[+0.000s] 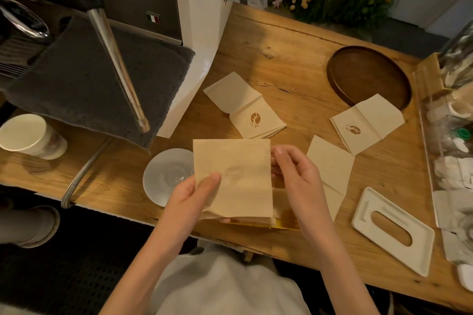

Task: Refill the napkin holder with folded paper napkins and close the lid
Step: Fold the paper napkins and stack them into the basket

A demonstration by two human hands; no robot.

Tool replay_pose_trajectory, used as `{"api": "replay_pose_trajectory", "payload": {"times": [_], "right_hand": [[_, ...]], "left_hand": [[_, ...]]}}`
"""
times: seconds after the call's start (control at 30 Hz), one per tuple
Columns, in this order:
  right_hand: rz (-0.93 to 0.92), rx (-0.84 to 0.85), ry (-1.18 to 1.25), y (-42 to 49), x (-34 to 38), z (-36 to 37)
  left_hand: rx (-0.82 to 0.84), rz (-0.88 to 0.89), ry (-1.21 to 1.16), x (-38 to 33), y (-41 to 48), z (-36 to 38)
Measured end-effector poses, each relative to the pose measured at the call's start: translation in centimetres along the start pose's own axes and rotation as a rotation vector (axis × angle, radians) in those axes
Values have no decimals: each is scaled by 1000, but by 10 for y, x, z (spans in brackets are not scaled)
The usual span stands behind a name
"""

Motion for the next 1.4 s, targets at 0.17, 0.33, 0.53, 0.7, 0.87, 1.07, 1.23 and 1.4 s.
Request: {"api": "replay_pose_trajectory", "payload": {"times": [0.17, 0.33, 0.53, 0.7, 0.87, 1.07, 1.23, 1.4], "right_hand": [[-7, 49, -133, 6, -10, -17], [-51, 229, -640, 5, -19, -25], [8, 404, -1083, 3, -33, -11], [146, 354, -1071, -3, -43, -9], [195, 396, -936, -4, -54, -6], [224, 418, -828, -4, -63, -10], [249, 379, -671, -1, -70, -13], [256, 348, -665, 3, -75, -17]], "left_hand": [[-91, 18, -45, -4, 2, -20], [-170, 17, -77, 0, 6, -32], [-219, -8, -150, 7, 10, -40], [-245, 7, -158, 8, 12, -41], [-252, -11, -177, 12, 13, -39], [-261, -16, -171, 16, 14, -37], [-262, -14, -165, 18, 14, -34], [-269, -2, -153, 19, 12, -32]]}}
Point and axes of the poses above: each hand's wrist, its own y-axis towards the middle knuckle, its own z-axis out of the palm, x = y × z, the point moved 3 cm from there along y, towards the middle knuckle, and after that the axes turned 8 degrees about -z, right-handed, at the moved point
